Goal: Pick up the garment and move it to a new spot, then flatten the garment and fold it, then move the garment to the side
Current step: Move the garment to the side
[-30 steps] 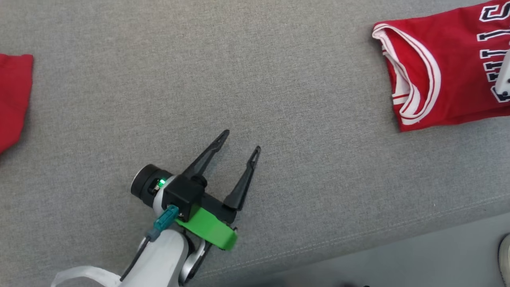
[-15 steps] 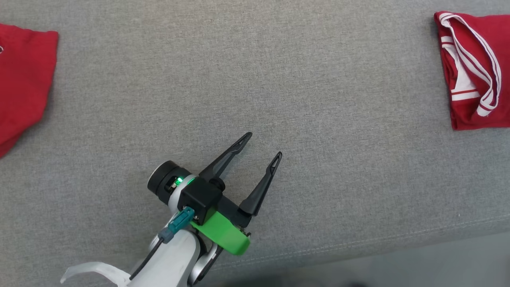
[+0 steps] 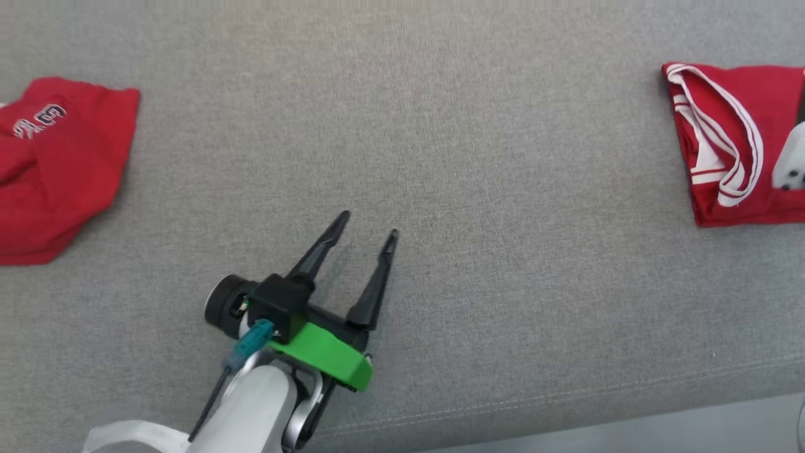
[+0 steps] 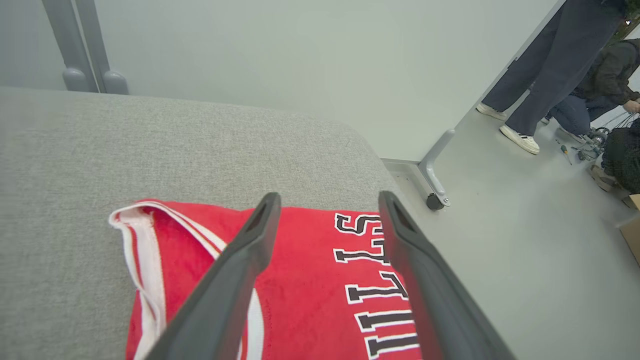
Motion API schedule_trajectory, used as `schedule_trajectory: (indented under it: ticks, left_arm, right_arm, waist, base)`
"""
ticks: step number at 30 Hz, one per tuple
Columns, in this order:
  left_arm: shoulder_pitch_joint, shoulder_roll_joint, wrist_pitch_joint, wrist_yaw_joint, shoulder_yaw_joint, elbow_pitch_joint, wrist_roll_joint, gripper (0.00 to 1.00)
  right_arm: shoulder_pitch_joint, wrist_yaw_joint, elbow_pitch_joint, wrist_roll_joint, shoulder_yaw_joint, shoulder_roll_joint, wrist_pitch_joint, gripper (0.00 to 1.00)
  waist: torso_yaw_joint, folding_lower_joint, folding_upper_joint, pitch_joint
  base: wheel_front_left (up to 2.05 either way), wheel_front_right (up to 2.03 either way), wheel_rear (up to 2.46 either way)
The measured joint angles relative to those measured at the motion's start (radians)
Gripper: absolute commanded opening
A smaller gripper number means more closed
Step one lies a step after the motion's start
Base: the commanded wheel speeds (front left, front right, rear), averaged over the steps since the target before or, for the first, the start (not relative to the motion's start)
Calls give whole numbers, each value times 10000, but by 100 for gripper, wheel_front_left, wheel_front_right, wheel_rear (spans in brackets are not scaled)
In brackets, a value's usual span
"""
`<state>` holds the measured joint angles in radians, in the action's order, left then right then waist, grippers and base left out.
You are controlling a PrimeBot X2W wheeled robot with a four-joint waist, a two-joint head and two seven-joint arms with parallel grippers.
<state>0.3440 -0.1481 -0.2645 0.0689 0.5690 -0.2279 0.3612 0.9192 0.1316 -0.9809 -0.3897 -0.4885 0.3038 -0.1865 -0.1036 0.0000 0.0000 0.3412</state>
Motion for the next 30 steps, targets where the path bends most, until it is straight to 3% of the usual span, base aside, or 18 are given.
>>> schedule_trajectory:
  ticks: [10, 16, 26, 30]
  left_arm:
    - [-748, 190, -4, -752, -1379, -863, 690, 100]
    - [-1094, 155, 4, -1053, -1695, -1484, 872, 100]
    - [-1721, -424, 88, -1563, -2406, -1745, 1158, 100]
    - [-1944, -635, 63, -1542, -2767, -1448, 1160, 100]
  right_arm:
    - [-1578, -2, 67, 1576, 1097, -539, -621, 100]
    - [-2646, -2, 581, 2341, 1931, -849, -667, 100]
    - [-4893, -2, 2546, 3967, 2800, -1753, -437, 100]
    - [-5732, -2, 3572, 4401, 3154, -2146, -242, 100]
  waist:
    - [312, 0, 0, -1607]
    - [615, 0, 0, -2421]
    - [1380, 0, 0, -3760]
    - [1610, 0, 0, -4099]
  base:
    - [0, 0, 0]
    - [0, 0, 0]
    - [0, 0, 0]
    - [0, 0, 0]
